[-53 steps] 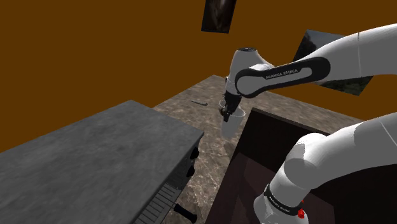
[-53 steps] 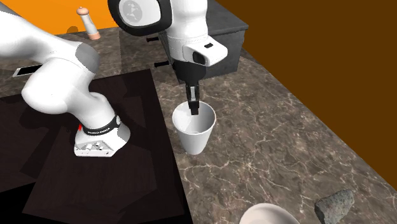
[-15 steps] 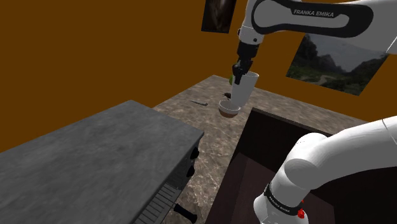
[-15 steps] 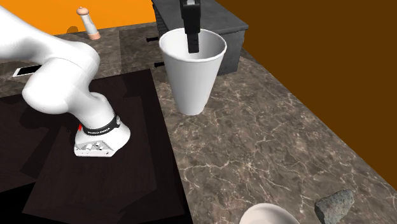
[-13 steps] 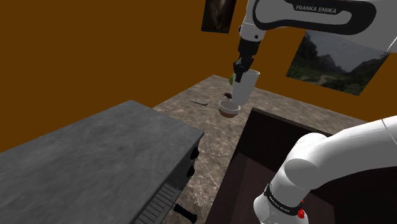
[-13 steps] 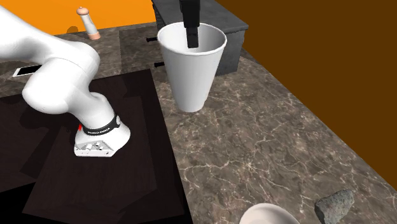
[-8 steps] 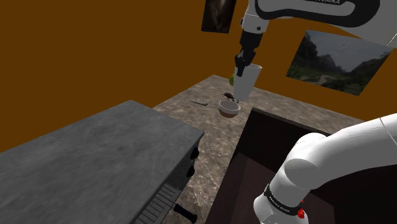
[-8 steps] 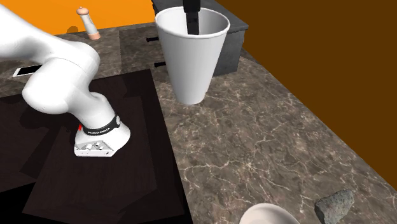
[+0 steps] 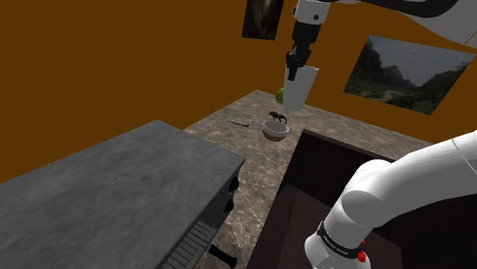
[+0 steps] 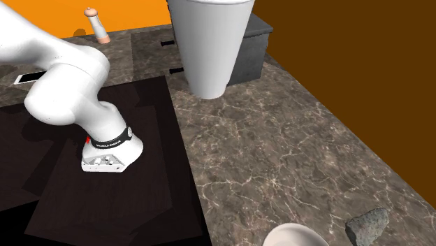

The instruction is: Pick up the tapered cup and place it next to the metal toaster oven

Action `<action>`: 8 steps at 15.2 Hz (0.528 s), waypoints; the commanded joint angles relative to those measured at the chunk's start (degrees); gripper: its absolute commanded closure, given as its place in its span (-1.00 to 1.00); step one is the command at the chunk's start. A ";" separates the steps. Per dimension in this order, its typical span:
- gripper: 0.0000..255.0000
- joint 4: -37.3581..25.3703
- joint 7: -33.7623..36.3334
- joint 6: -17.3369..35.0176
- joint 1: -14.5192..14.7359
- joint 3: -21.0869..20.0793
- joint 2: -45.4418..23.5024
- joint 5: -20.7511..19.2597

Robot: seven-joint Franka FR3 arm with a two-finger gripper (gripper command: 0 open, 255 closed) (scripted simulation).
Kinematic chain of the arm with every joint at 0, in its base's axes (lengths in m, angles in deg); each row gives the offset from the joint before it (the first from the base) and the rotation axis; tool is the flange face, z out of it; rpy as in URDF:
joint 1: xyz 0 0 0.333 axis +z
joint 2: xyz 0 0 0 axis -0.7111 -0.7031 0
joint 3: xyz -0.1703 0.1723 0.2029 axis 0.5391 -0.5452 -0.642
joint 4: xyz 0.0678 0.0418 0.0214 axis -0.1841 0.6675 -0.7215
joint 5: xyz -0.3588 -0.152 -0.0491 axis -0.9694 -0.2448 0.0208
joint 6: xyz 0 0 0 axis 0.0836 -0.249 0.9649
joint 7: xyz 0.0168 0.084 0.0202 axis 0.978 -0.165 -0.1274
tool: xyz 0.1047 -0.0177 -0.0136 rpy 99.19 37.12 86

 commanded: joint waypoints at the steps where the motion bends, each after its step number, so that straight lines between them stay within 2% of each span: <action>1: 1.00 -1.64 -0.24 -1.19 -0.02 -0.01 -0.41 -0.01; 8: 1.00 2.59 8.03 -5.14 2.07 -7.21 6.60 3.87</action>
